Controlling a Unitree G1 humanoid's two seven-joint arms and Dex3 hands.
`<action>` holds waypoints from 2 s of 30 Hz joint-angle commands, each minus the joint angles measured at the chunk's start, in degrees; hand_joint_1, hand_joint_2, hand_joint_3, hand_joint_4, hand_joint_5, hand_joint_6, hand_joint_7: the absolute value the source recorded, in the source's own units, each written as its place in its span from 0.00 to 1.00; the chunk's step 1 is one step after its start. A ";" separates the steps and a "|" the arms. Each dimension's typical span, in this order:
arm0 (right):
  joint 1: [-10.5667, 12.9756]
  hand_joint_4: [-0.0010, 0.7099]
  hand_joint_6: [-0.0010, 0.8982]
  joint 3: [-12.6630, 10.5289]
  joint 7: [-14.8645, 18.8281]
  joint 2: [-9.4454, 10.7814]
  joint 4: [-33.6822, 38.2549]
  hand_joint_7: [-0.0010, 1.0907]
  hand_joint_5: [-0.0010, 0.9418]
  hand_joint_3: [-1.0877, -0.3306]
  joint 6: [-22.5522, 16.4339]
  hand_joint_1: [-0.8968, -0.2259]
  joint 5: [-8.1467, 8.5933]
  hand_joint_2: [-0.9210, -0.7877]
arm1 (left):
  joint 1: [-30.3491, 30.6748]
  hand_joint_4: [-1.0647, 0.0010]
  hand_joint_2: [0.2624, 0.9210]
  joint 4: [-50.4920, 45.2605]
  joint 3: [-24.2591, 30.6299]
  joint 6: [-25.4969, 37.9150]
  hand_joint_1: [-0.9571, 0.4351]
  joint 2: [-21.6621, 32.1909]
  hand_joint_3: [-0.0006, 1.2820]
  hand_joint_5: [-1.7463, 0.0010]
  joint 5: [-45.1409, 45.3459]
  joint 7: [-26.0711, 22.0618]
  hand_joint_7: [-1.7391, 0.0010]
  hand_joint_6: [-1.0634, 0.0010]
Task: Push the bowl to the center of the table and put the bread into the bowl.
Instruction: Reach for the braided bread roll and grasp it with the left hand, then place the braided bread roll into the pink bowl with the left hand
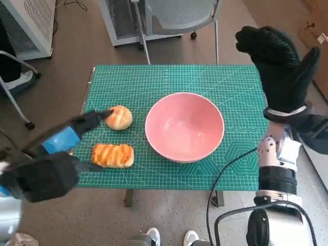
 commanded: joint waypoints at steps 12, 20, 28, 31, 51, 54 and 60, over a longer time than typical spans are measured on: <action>0.42 0.51 0.52 0.25 1.44 1.25 1.86 0.01 0.01 0.51 2.10 0.35 1.92 0.00 | -1.82 0.90 0.70 4.16 -10.68 2.89 0.57 -0.95 0.01 0.99 8.41 0.68 0.99 0.75; 0.37 0.51 0.52 0.03 2.67 1.30 2.62 0.01 0.00 0.51 1.80 0.35 2.10 0.00 | -4.04 0.89 0.72 11.58 -16.00 0.21 0.56 -4.47 0.01 0.99 12.62 2.99 0.99 0.73; 0.29 0.50 0.51 -0.08 2.99 1.22 3.51 0.00 0.00 0.52 1.10 0.36 1.73 0.00 | -6.81 0.86 0.74 22.05 -20.06 -3.81 0.57 -8.85 0.01 0.99 17.36 6.64 0.98 0.69; 0.29 0.50 0.51 -0.04 3.02 1.14 3.55 0.00 0.00 0.52 1.06 0.37 1.68 0.00 | -7.66 0.84 0.75 25.37 -21.23 -5.17 0.58 -10.27 0.01 0.99 19.14 7.99 0.98 0.67; 1.12 0.49 0.51 -0.13 3.55 1.09 2.40 0.00 0.00 0.52 0.61 0.37 2.10 0.00 | -9.24 0.35 0.99 37.10 -22.74 -16.84 0.69 -12.52 0.04 0.34 27.46 13.28 0.48 0.37; 1.13 0.49 0.51 -0.22 3.79 1.12 2.38 0.00 0.00 0.52 0.60 0.37 2.28 0.00 | -8.92 0.36 1.00 36.20 -21.78 -17.57 0.69 -11.95 0.04 0.28 27.40 12.44 0.45 0.35; 1.14 0.49 0.51 -0.35 4.21 1.23 2.45 0.00 0.00 0.52 0.31 0.37 2.58 0.00 | -7.73 0.38 1.00 31.66 -18.43 -18.00 0.69 -10.49 0.05 0.28 25.62 9.49 0.39 0.38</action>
